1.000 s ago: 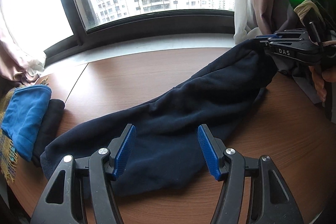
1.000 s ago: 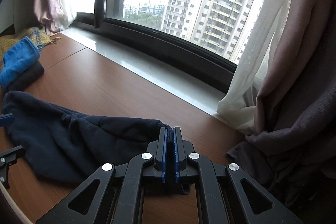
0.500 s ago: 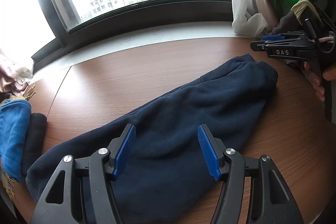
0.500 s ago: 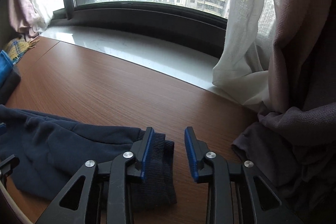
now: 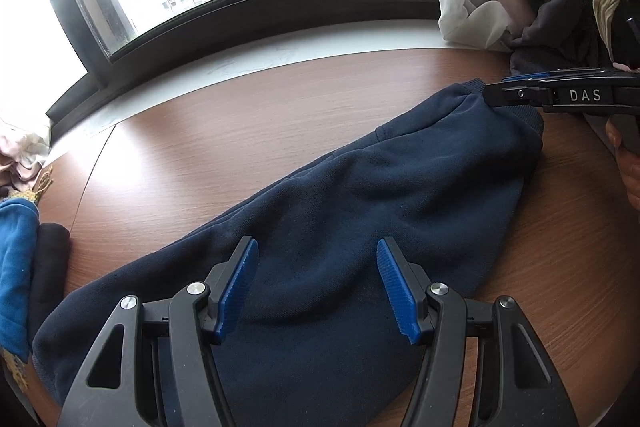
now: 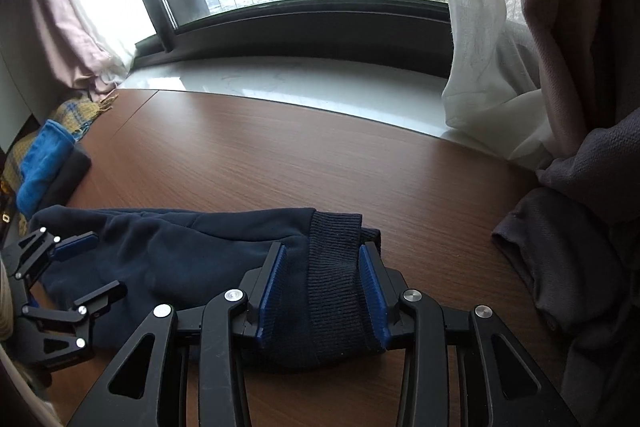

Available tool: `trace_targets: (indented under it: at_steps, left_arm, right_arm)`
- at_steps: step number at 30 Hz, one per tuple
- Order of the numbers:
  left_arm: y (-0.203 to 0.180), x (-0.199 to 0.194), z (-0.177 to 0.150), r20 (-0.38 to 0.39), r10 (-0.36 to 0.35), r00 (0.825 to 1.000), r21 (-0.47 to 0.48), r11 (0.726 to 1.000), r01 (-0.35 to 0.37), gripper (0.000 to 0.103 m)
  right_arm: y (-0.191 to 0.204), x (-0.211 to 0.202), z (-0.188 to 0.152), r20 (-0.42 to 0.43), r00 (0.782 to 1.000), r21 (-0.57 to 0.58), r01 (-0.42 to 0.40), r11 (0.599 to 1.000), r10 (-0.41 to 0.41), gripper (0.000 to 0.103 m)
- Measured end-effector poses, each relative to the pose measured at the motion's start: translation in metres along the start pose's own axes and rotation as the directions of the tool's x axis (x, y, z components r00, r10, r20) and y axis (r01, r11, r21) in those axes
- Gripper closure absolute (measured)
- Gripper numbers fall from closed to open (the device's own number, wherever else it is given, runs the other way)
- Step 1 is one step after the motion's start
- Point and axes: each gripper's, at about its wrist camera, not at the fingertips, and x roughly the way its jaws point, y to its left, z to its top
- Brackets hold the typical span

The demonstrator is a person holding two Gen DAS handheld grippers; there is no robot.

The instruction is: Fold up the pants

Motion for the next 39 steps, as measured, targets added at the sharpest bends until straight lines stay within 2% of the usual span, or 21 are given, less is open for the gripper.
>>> trace_targets:
  at_steps: [5, 7, 9, 11, 13, 16, 20, 24, 27, 29, 30, 33, 35, 37, 39]
  left_arm:
    - [0.002, 0.007, 0.002, -0.013, 0.01, 1.0, -0.004, 1.0, -0.01, 0.041]
    - [0.0, 0.01, 0.001, -0.016, 0.019, 1.0, 0.008, 1.0, -0.019, 0.04]
    - [-0.001, 0.013, 0.0, -0.019, 0.021, 1.0, 0.015, 1.0, -0.021, 0.04]
    - [0.0, 0.015, -0.002, -0.026, 0.02, 0.999, 0.012, 1.0, -0.019, 0.04]
    - [0.0, 0.015, -0.002, -0.027, 0.019, 0.999, 0.008, 1.0, -0.019, 0.04]
    - [0.0, 0.014, -0.001, -0.021, 0.018, 1.0, 0.009, 1.0, -0.018, 0.04]
    - [0.0, 0.014, 0.001, -0.009, 0.012, 1.0, 0.006, 1.0, -0.012, 0.037]
    - [-0.003, 0.018, 0.001, -0.015, -0.006, 1.0, 0.007, 1.0, 0.006, 0.037]
    - [-0.004, 0.018, 0.001, -0.013, -0.005, 1.0, 0.014, 1.0, 0.005, 0.037]
    - [-0.003, 0.016, 0.002, -0.014, -0.003, 1.0, 0.016, 1.0, 0.004, 0.037]
    - [-0.001, 0.013, 0.002, -0.008, -0.002, 1.0, 0.014, 1.0, 0.002, 0.037]
    - [0.009, -0.006, 0.007, 0.035, -0.014, 0.999, 0.013, 1.0, 0.013, 0.037]
    - [0.018, -0.016, 0.012, 0.061, -0.026, 0.998, 0.035, 0.999, 0.024, 0.037]
    - [0.028, -0.021, 0.016, 0.073, -0.042, 0.996, 0.072, 0.997, 0.037, 0.037]
    - [0.037, -0.02, 0.021, 0.066, -0.066, 0.996, 0.109, 0.992, 0.058, 0.037]
  right_arm:
    - [-0.009, 0.027, -0.001, -0.084, 0.996, 0.072, -0.027, 0.997, 0.033, 0.065]
    - [-0.011, 0.032, -0.005, -0.094, 0.995, 0.092, -0.036, 0.995, 0.045, 0.065]
    - [-0.006, 0.028, -0.007, -0.07, 0.998, 0.081, -0.002, 0.997, 0.008, 0.068]
    - [0.006, 0.024, -0.008, -0.045, 0.997, 0.021, 0.06, 0.998, -0.059, 0.074]
    - [0.023, 0.017, -0.009, -0.003, 0.989, -0.066, 0.144, 0.987, -0.145, 0.082]
    - [0.042, 0.006, -0.011, 0.058, 0.978, -0.148, 0.209, 0.967, -0.203, 0.09]
    - [0.042, -0.013, -0.004, 0.109, 0.964, -0.131, 0.254, 0.958, -0.241, 0.09]
    - [0.027, -0.006, -0.001, 0.071, 0.95, -0.097, 0.311, 0.945, -0.305, 0.09]
    - [0.006, 0.004, -0.009, 0.019, 0.957, -0.055, 0.292, 0.955, -0.291, 0.086]
    - [0.0, 0.004, -0.009, 0.016, 0.951, -0.025, 0.309, 0.951, -0.309, 0.064]
    - [-0.001, 0.001, -0.009, 0.029, 0.944, -0.011, 0.33, 0.944, -0.33, 0.059]
    - [0.009, -0.02, -0.006, 0.1, 0.931, -0.014, 0.355, 0.935, -0.352, 0.057]
    - [0.027, -0.032, -0.004, 0.147, 0.934, -0.073, 0.338, 0.938, -0.325, 0.057]
    - [0.048, -0.037, 0.001, 0.171, 0.949, -0.166, 0.294, 0.941, -0.266, 0.057]
    - [0.07, -0.037, 0.008, 0.154, 0.975, -0.272, 0.197, 0.942, -0.159, 0.057]
